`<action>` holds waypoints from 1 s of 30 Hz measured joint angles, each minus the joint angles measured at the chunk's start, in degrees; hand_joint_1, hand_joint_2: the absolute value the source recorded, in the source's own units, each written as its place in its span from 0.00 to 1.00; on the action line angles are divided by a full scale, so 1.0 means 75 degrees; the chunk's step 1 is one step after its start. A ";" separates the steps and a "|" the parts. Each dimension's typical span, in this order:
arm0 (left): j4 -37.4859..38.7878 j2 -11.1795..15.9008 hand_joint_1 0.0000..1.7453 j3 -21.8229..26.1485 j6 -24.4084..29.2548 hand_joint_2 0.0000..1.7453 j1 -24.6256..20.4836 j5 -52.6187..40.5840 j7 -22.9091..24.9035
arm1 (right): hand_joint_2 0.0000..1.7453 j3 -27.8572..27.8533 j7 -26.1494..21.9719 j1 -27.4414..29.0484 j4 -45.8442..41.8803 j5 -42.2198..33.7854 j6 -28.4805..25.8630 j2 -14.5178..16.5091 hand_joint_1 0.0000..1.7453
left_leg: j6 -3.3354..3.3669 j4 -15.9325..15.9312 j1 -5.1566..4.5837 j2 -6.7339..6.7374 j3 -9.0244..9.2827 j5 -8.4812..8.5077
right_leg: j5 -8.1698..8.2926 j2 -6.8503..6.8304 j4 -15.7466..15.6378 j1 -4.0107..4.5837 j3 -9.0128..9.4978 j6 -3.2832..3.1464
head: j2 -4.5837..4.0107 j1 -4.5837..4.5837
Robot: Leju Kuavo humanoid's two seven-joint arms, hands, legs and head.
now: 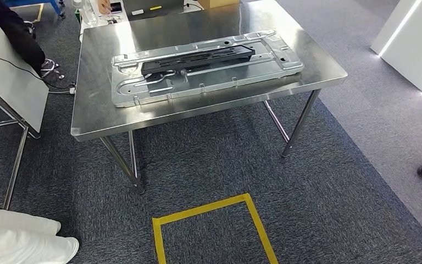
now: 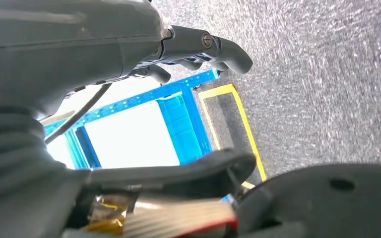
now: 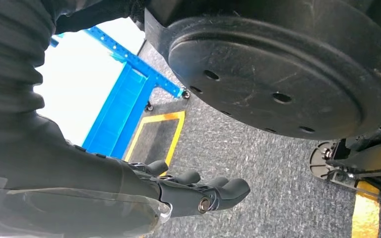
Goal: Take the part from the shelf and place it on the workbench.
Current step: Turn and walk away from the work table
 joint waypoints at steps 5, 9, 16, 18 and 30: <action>0.0000 0.0066 0.00 0.0000 0.0049 0.25 0.0002 0.0007 -0.0111 | 0.00 -0.0108 -0.0131 0.0005 0.0070 -0.0044 0.0044 0.0046 0.00 | -0.0025 -0.0002 0.0010 0.0000 -0.0009 0.0015 | 0.0001 0.0000 0.0012 0.0011 -0.0010 -0.0003 | 0.0000 -0.0001; -0.0005 0.0076 0.00 0.0000 0.0060 0.00 0.0010 0.0100 -0.0401 | 0.00 -0.0206 -0.0674 0.0045 0.0084 -0.0202 0.0229 0.0052 0.00 | -0.0034 -0.0003 0.0010 0.0000 -0.0026 0.0015 | 0.0001 0.0000 0.0013 0.0012 -0.0024 -0.0003 | 0.0000 0.0001; -0.0027 0.0075 0.00 0.0000 0.0042 0.00 0.0012 0.0118 -0.0551 | 0.00 -0.0326 -0.1151 0.0087 0.0090 -0.0285 0.0587 0.0041 0.00 | 0.0021 0.0065 -0.0013 -0.0005 -0.0077 -0.0013 | 0.0020 -0.0004 0.0004 -0.0026 -0.0045 0.0035 | 0.0000 0.0001; -0.0027 0.0069 0.00 0.0000 0.0040 0.00 0.0019 0.0130 -0.0560 | 0.00 -0.0326 -0.1326 0.0140 0.0095 -0.0278 0.0761 -0.0018 0.00 | 0.0079 0.0090 -0.0027 -0.0009 -0.0098 -0.0030 | 0.0031 -0.0011 -0.0008 -0.0039 -0.0052 0.0068 | 0.0000 -0.0001; -0.0031 -0.0195 0.00 0.0114 0.0033 0.00 0.0005 0.0300 -0.0641 | 0.00 -0.0319 -0.1975 0.0230 0.0246 -0.0276 0.0307 -0.0169 0.00 | -0.0004 -0.0009 0.0191 0.0403 -0.0184 0.0095 | -0.0324 -0.0137 0.0792 -0.0357 -0.0369 0.0592 | 0.0000 0.0004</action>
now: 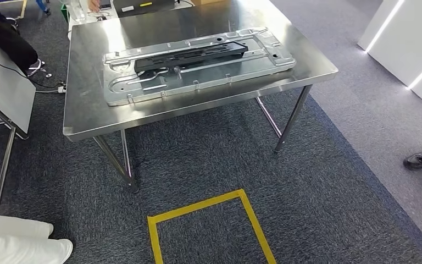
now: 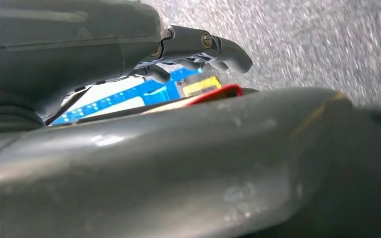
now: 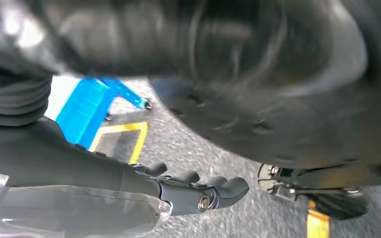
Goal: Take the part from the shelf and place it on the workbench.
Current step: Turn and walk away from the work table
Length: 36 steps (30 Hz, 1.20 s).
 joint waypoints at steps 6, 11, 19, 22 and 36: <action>0.0013 -0.0058 0.00 0.0071 0.0020 0.00 0.0006 0.0057 -0.0023 | 0.00 -0.0009 -0.0159 -0.0031 0.0039 -0.0046 -0.0232 0.0027 0.00 | -0.0402 0.0211 0.0064 0.0171 -0.0048 -0.0080 | 0.0309 0.0031 -0.0472 0.0068 0.0047 -0.0371 | 0.0000 -0.0010; 0.0050 -0.0092 0.00 0.0130 0.0027 0.00 0.0031 0.0131 -0.0072 | 0.00 -0.0051 -0.0252 -0.0051 0.0082 -0.0217 -0.0740 0.0194 0.00 | -0.0333 0.2138 0.0008 -0.0385 -0.0748 -0.1455 | 0.0512 0.0321 -0.0480 0.0212 -0.0200 -0.0649 | 0.0000 -0.0012; 0.0184 -0.0136 0.00 0.0234 0.0019 0.00 -0.0003 0.0188 -0.0149 | 0.00 -0.0208 -0.0043 -0.0170 0.0095 -0.0396 -0.0476 0.0551 0.00 | 0.0212 0.0253 -0.0262 -0.1029 0.0568 -0.0766 | 0.0663 0.1044 -0.0454 0.0324 -0.0358 -0.0563 | 0.0000 -0.0004; 0.0197 -0.0233 0.00 0.0264 0.0050 0.00 -0.0038 0.0228 -0.0143 | 0.00 -0.0214 -0.0036 -0.0179 0.0097 -0.0427 -0.0320 0.0601 0.00 | 0.0232 -0.0006 -0.0240 -0.0741 0.0666 -0.0647 | 0.0617 0.0987 -0.0357 0.0322 -0.0443 -0.0429 | 0.0000 -0.0001; 0.0551 -0.0685 0.00 0.0248 0.1686 0.00 -0.0207 -0.0170 -0.0036 | 0.00 -0.0396 0.0671 -0.0253 0.0181 -0.0589 -0.0355 0.0904 0.00 | -0.0080 0.0087 -0.0221 0.0457 0.0719 -0.0750 | 0.0637 -0.0123 -0.0549 0.0267 -0.0226 -0.0450 | 0.0000 0.0004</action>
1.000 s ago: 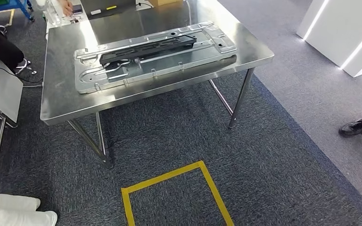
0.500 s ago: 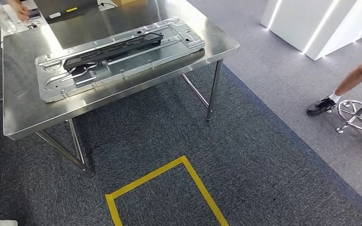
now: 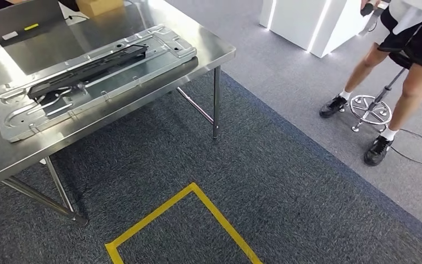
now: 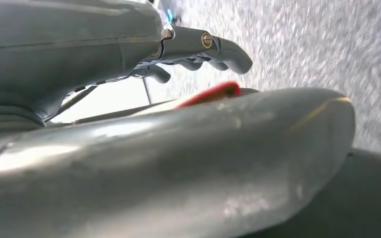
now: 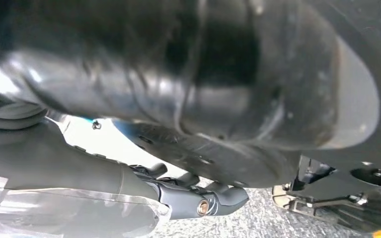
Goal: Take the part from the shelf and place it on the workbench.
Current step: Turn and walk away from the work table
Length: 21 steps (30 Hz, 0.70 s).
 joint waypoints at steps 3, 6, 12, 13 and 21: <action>-0.0028 -0.0051 0.00 -0.0001 0.0272 0.00 -0.0015 0.0012 -0.0105 | 0.00 0.0007 0.0015 -0.0025 0.0007 0.0127 0.0003 0.0034 0.00 | -0.0109 0.0617 0.0053 -0.0484 -0.0243 -0.0492 | 0.0116 0.0247 -0.0063 -0.0043 -0.0061 -0.0164 | 0.0000 -0.0003; -0.0063 -0.0049 0.00 -0.0001 0.0223 0.00 0.0021 0.0087 -0.0250 | 0.00 0.0023 -0.0004 -0.0056 0.0007 0.0203 0.0012 0.0056 0.00 | -0.0124 0.1996 0.0060 -0.0861 -0.0821 -0.1172 | 0.0175 0.0526 -0.0042 0.0000 -0.0164 -0.0220 | 0.0000 -0.0003; -0.0133 0.0066 0.00 -0.0069 -0.0369 0.00 0.0050 -0.0194 -0.0017 | 0.00 0.0035 -0.0247 -0.0109 -0.0021 0.0185 -0.0097 0.0061 0.00 | 0.0047 0.0174 0.0055 -0.1505 0.0034 -0.0176 | 0.0232 0.1095 0.0040 0.0025 -0.0240 -0.0131 | 0.0000 -0.0001; -0.0174 0.0133 0.00 -0.0094 -0.0596 0.00 0.0058 -0.0243 0.0010 | 0.00 0.0034 -0.0290 -0.0125 -0.0030 0.0172 -0.0109 0.0062 0.00 | 0.0066 0.0032 0.0045 -0.1602 0.0077 -0.0171 | 0.0257 0.1180 0.0043 0.0011 -0.0279 -0.0080 | 0.0000 -0.0002; -0.0411 0.0401 0.00 -0.0175 -0.1055 0.00 0.0155 -0.0287 0.0014 | 0.00 0.0034 -0.0347 -0.0160 -0.0042 0.0163 -0.0120 0.0051 0.00 | 0.0294 -0.0184 0.0031 -0.0764 0.0120 -0.0013 | -0.0717 0.0451 0.1880 0.0003 -0.1193 0.0157 | 0.0000 0.0021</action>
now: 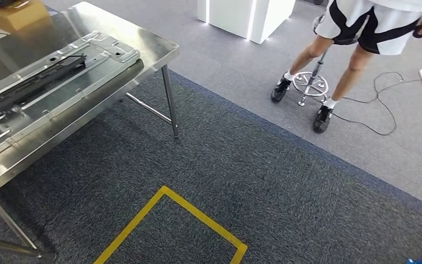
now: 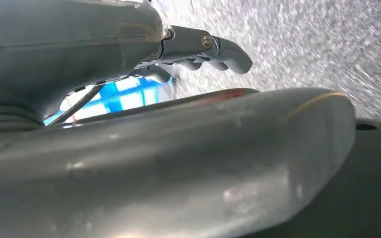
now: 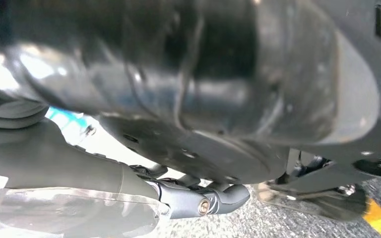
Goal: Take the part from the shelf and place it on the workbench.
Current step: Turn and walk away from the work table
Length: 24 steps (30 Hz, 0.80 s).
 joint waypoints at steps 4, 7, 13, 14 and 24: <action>-0.0061 0.0035 0.00 -0.0041 -0.0014 0.00 -0.0001 0.0000 0.0000 | 0.00 0.0000 0.0001 0.0020 0.0002 0.0001 -0.0004 -0.0008 0.00 | -0.0054 0.0053 -0.0012 0.0404 0.0007 -0.0065 | 0.0518 -0.0233 -0.0875 -0.0014 0.0600 0.0013 | 0.0000 0.0000; -0.0096 0.0057 0.00 -0.0061 -0.0019 0.00 -0.0014 0.0000 0.0000 | 0.00 -0.0002 0.0007 0.0029 0.0002 -0.0001 -0.0005 -0.0021 0.00 | -0.0169 0.0098 -0.0052 0.0586 0.0039 -0.0146 | 0.0769 -0.0481 -0.1873 0.0047 0.1139 -0.0104 | 0.0000 -0.0003; -0.0116 0.0095 0.00 -0.0030 0.0064 0.00 -0.0037 0.0342 -0.0388 | 0.00 0.0040 -0.0003 0.0016 -0.0001 0.0132 0.0150 -0.0022 0.00 | -0.0392 0.0876 0.0018 0.0124 -0.0223 -0.0717 | 0.0872 -0.0113 -0.1979 0.0021 0.1123 -0.0359 | 0.0000 -0.0006; -0.0115 0.0110 0.00 -0.0010 0.0043 0.00 -0.0024 0.0400 -0.0444 | 0.00 0.0076 -0.0044 0.0001 -0.0004 0.0214 0.0179 -0.0023 0.00 | -0.0408 0.1407 0.0021 -0.0029 -0.0471 -0.0984 | 0.0880 -0.0043 -0.1978 0.0024 0.1110 -0.0375 | 0.0000 -0.0005; -0.0071 0.0192 0.00 0.0034 -0.0317 0.00 0.0030 0.0448 -0.0828 | 0.00 0.0229 -0.0457 0.0098 -0.0006 0.0055 0.0333 -0.0153 0.00 | -0.0264 0.0230 0.0032 -0.0720 -0.0141 -0.0116 | 0.0914 0.0900 -0.1858 0.0033 0.0979 -0.0196 | 0.0000 -0.0004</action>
